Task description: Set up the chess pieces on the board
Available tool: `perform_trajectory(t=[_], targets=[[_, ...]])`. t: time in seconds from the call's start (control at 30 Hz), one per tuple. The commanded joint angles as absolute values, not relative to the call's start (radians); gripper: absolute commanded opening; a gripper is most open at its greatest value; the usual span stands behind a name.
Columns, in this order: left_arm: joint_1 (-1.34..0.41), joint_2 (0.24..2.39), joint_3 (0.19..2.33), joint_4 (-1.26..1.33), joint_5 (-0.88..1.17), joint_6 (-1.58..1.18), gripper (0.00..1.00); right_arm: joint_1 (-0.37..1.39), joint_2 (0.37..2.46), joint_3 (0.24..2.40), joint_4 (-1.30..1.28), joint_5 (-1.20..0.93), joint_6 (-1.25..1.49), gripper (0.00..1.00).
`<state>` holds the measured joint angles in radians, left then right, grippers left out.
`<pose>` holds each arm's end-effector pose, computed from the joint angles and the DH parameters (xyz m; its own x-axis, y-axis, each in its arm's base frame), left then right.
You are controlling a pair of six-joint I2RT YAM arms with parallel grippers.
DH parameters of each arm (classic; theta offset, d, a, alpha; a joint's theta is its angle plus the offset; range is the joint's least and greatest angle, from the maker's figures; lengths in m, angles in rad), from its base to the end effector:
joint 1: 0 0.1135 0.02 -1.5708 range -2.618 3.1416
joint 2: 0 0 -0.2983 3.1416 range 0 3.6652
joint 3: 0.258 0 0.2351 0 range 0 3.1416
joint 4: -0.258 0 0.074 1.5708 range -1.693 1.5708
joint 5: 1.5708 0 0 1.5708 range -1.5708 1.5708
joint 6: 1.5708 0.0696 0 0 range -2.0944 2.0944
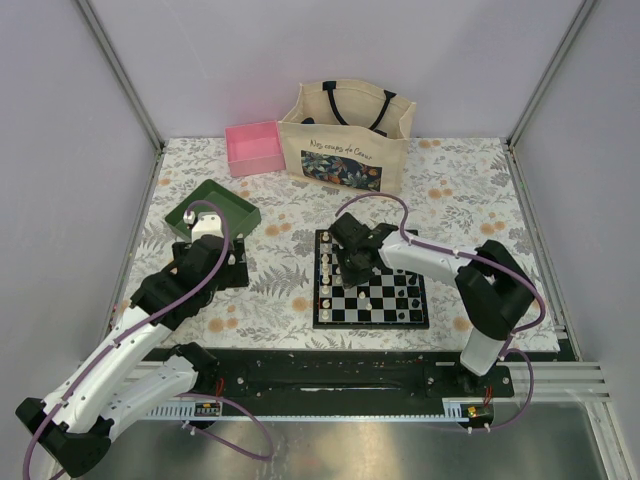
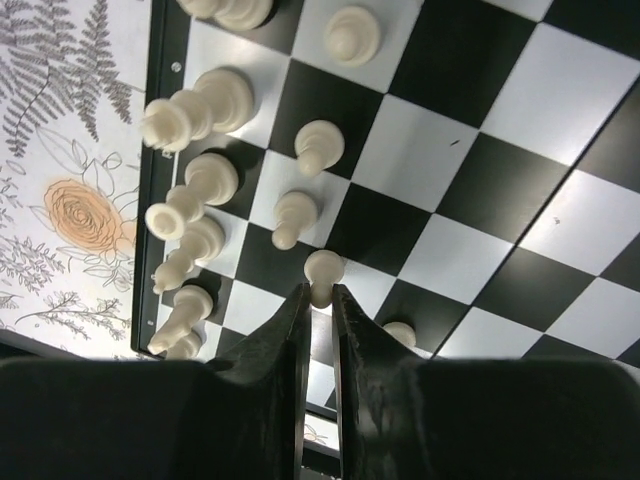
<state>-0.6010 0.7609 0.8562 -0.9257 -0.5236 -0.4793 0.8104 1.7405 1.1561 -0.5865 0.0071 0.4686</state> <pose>0.1146 -0.0364 0.3014 -0.6378 -0.0469 -0.7688 -0.0931 0.9955 0.0164 0.2409 0.2525 0.1999 -0.8928 -0.2833 -0.3503 -0.3580 0.9181 0.1700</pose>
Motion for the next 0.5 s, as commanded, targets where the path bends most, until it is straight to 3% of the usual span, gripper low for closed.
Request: perform_trajectory(t=[0.0, 0.47], targets=[[-0.597, 0.753, 0.879, -0.900, -0.532, -0.485, 0.99, 0.857, 1.733, 1.190, -0.568, -0.021, 0.488, 0.20], [-0.597, 0.750, 0.877, -0.900, -0.532, -0.486, 0.99, 0.891, 1.764, 1.210, -0.564, -0.006, 0.497, 0.21]])
